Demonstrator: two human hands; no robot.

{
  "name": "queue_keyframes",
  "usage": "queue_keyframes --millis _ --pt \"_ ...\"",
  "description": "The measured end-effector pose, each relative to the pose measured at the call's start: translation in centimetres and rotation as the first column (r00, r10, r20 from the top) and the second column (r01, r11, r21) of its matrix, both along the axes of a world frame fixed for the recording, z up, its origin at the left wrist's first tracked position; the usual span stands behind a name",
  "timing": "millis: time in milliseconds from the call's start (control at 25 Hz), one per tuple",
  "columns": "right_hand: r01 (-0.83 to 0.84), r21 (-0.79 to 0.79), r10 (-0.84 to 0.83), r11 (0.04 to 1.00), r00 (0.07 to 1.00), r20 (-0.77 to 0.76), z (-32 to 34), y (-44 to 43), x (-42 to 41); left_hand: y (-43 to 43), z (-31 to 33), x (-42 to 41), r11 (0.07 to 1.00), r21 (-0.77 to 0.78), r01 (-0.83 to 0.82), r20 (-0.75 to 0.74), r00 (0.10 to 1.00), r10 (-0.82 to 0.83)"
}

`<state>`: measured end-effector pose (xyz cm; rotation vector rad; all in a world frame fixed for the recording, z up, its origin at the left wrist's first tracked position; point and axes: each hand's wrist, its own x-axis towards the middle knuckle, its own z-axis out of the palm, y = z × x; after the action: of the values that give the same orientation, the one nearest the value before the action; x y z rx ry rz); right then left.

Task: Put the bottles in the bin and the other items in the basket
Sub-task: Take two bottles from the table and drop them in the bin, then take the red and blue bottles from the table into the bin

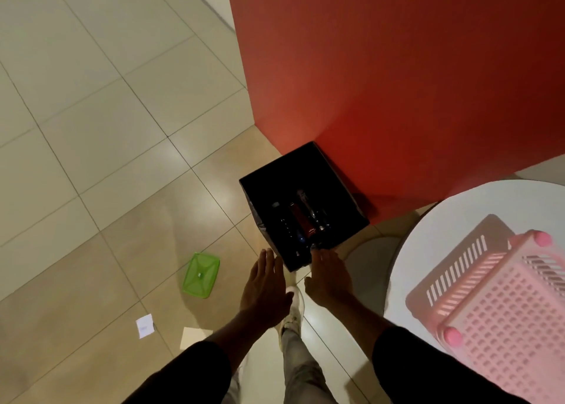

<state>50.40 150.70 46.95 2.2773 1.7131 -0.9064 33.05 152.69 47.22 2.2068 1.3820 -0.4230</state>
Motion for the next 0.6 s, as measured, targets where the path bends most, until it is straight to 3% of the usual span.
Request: queue_keyframes --millis 120,400,600 --pt "-0.020 0.012 0.020 1.000 1.000 0.009 1.0 -2.7 -1.6 -0.9 0.9 -1.8 0.998 0.027 0.063 -0.033 0.998 -0.062" --pt "0.091 0.184 -0.102 0.979 0.993 0.052 6.5 -9.3 -6.3 -4.1 4.6 -7.4 0.958 0.089 0.271 -0.008 0.962 -0.272" --pt "0.208 0.158 -0.219 0.965 0.974 0.055 8.4 -16.0 -12.9 -7.2 7.9 -11.9 0.884 0.172 0.434 0.039 0.894 -0.446"
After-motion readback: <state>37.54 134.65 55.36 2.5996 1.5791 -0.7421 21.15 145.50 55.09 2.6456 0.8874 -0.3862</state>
